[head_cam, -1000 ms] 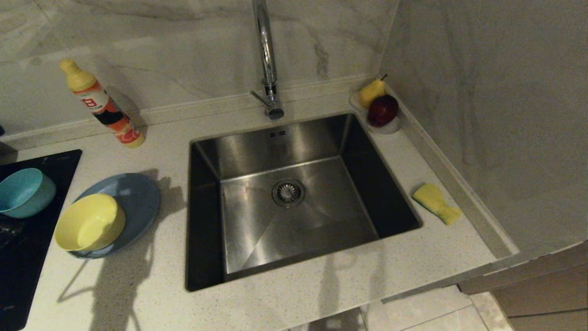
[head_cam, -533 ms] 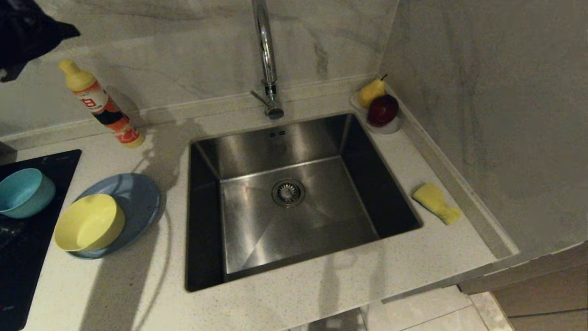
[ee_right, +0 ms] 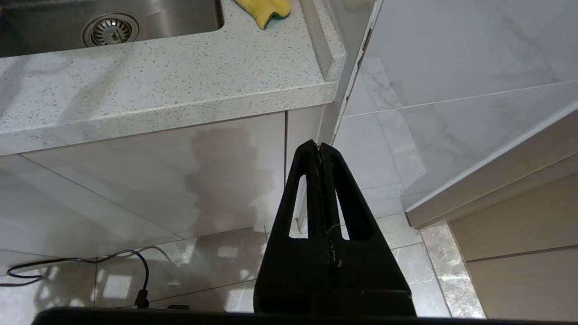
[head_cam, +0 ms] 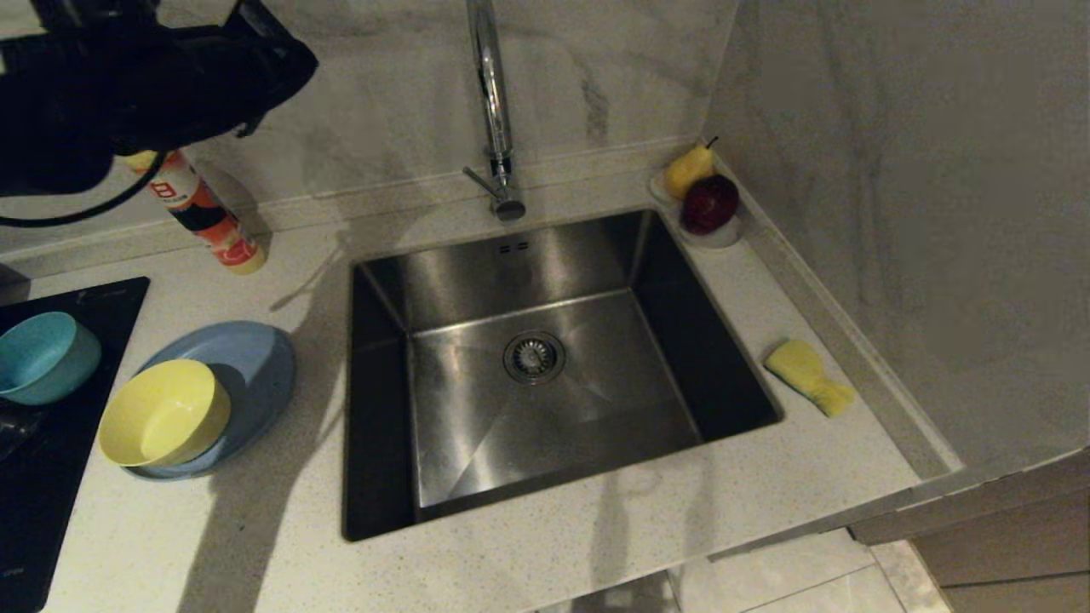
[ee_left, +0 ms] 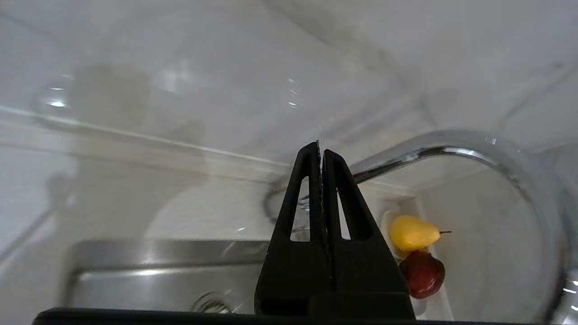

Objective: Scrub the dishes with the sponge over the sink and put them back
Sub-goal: Turn on the faucet

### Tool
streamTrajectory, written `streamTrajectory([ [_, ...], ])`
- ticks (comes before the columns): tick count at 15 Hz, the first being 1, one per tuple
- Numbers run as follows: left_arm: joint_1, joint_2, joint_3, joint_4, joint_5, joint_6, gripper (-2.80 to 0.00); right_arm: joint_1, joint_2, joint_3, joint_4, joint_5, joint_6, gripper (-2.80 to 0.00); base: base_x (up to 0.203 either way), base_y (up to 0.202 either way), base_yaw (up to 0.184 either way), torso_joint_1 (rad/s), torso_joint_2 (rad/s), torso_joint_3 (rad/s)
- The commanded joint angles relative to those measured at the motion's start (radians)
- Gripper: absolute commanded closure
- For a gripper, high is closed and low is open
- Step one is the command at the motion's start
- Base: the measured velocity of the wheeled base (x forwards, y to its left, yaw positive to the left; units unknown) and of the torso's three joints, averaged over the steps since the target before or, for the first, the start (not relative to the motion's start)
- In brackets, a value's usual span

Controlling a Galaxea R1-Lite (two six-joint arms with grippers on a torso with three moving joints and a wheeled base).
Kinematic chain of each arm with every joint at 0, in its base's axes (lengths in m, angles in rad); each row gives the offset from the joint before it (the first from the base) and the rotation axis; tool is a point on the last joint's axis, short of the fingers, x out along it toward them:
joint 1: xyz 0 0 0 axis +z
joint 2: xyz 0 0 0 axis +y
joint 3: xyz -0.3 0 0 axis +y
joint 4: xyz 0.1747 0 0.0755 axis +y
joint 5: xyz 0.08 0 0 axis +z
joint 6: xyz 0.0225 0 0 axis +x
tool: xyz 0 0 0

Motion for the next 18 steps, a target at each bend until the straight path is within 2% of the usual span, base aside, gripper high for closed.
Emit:
streamTrajectory([
  [1, -0.029, 0.103, -0.005, -0.099, 0.006, 0.007, 0.00, 0.000, -0.002, 0.000, 0.001, 0.000, -0.001, 0.00, 0.000, 0.000, 0.000, 0.000, 0.00, 0.000],
  [5, -0.037, 0.184, -0.004, -0.249, 0.018, 0.005, 0.00, 0.000, -0.002, 0.000, 0.001, 0.001, -0.001, 0.00, 0.000, 0.000, 0.000, 0.000, 0.00, 0.000],
  [7, -0.037, 0.214, -0.004, -0.329, 0.034, -0.036, 0.00, 0.000, -0.002, 0.000, 0.001, 0.001, 0.000, 0.00, 0.000, 0.000, 0.000, 0.000, 0.00, 0.000],
  [8, -0.038, 0.220, -0.004, -0.341, 0.032, -0.051, 0.00, 0.000, -0.002, 0.000, -0.001, 0.000, -0.002, 0.00, 0.000, 0.000, 0.000, 0.000, 0.00, 0.000],
  [18, -0.120, 0.268, -0.006, -0.362, 0.006, -0.051, 0.00, 0.000, -0.002, 0.000, 0.000, 0.001, -0.001, 0.00, 0.000, 0.000, 0.000, 0.000, 0.00, 0.000],
])
